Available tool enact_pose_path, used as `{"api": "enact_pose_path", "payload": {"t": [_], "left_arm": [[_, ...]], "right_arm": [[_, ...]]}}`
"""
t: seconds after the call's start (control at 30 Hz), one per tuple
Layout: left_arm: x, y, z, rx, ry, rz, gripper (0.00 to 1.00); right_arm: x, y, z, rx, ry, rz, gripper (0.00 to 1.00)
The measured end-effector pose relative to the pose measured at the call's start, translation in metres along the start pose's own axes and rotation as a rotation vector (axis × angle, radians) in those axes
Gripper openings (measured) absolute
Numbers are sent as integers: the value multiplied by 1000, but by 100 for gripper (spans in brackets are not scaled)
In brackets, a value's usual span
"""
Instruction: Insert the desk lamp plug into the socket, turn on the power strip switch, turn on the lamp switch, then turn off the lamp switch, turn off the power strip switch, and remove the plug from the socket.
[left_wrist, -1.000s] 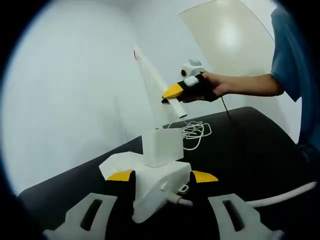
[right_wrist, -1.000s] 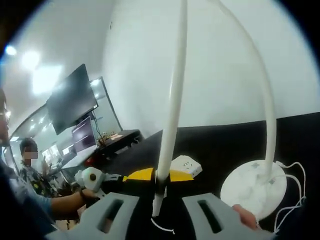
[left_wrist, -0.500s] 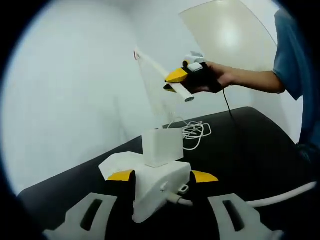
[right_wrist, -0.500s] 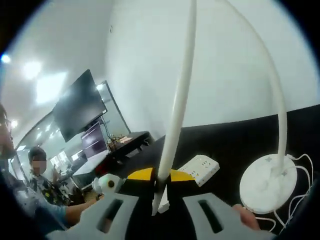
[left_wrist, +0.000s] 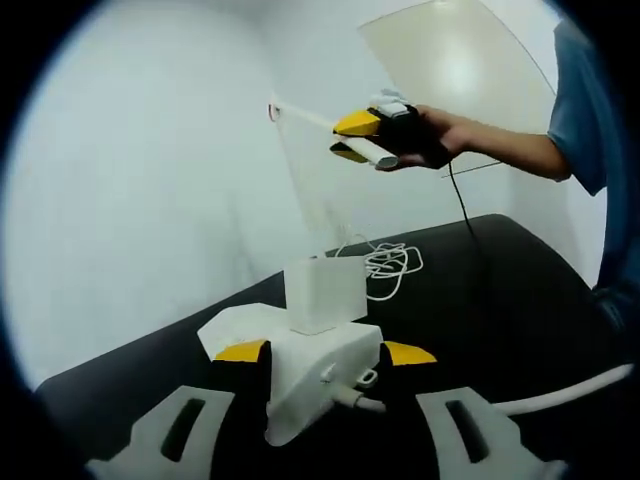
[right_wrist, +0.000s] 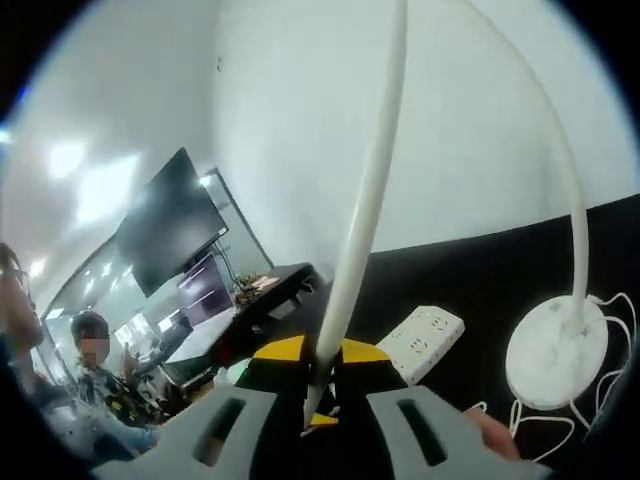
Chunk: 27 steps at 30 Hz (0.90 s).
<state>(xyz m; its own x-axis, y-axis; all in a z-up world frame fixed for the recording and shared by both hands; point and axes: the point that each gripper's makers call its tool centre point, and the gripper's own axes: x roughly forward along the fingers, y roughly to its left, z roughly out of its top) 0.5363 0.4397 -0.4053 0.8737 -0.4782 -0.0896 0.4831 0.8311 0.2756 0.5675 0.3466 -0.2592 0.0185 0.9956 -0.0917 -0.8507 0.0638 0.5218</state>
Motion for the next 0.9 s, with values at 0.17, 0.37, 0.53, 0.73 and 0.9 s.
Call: {"api": "enact_pose_path", "payload": {"t": [0.17,0.37,0.53,0.73,0.9], "left_arm": [[0,-3,2,1,0,-1,41],[0,-4,3,2,-1,-2,41],[1,-5,3,1,-1,-2,41],[1,-6,4,0,-1,-3,41],[1,-7,5,0,-2,-4,41]], "right_arm": [[-3,9,8,49,-15,31,12],[-3,30,10,75,-27,57,12],[-5,42,17,95,-32,84,13],[-9,55,24,112,-41,111,13],[-12,69,31,136,-51,138,14]]}}
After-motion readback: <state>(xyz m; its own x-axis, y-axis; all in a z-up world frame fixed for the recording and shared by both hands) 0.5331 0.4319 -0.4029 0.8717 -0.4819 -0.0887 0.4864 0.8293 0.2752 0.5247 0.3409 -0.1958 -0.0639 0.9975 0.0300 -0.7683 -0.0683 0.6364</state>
